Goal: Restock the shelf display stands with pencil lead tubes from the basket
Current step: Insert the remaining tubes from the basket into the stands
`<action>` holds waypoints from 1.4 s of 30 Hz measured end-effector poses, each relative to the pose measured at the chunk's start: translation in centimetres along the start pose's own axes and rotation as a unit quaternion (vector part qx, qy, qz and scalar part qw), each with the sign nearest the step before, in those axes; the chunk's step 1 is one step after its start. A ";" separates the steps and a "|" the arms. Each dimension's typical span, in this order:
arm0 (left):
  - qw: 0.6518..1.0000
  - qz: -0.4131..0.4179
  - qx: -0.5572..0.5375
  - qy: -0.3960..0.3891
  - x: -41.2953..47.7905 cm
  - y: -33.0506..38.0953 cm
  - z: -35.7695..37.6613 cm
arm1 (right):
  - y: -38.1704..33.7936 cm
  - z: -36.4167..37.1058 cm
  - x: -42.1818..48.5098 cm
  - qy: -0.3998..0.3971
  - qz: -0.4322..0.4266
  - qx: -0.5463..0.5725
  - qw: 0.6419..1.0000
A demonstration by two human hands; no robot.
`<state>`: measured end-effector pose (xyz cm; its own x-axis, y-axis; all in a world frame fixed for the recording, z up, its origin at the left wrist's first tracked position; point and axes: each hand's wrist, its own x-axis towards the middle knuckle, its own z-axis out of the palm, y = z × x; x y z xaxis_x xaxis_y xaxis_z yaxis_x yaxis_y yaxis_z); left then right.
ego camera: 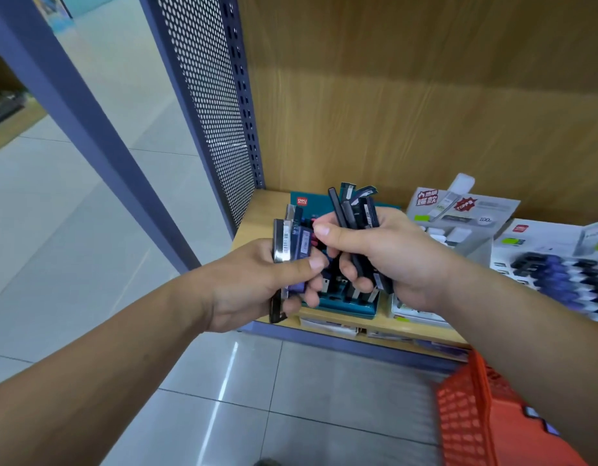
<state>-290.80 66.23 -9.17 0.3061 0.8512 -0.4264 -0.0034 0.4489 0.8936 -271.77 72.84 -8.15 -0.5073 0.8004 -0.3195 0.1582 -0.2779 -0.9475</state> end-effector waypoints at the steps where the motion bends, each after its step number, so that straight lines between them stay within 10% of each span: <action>1: 1.000 -0.014 0.006 -0.003 -0.1 0.1 0.2 | -0.1 0.0 0.1 0.003 0.002 0.002 1.000; 11: 0.991 -0.048 0.115 -0.038 -0.5 0.8 0.9 | -2.0 -0.1 0.8 -0.066 -0.022 -0.121 0.990; 18: 0.986 -0.080 0.147 -0.019 -1.0 0.2 0.2 | -1.1 -0.7 0.5 0.029 -0.040 -0.204 0.978; 33: 0.981 -0.062 0.183 -0.020 -1.3 -0.4 0.0 | 0.6 -1.4 -0.1 0.105 -0.026 -0.043 0.993; 42: 0.999 -0.007 -0.025 -0.021 -0.8 0.3 0.4 | 1.6 -1.8 0.1 0.102 -0.039 -0.008 0.994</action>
<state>-290.64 65.55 -8.52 0.3454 0.8331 -0.4320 -0.0451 0.4746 0.8791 -270.08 73.46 -9.73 -0.3363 0.9106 -0.2402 0.1400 -0.2039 -0.9689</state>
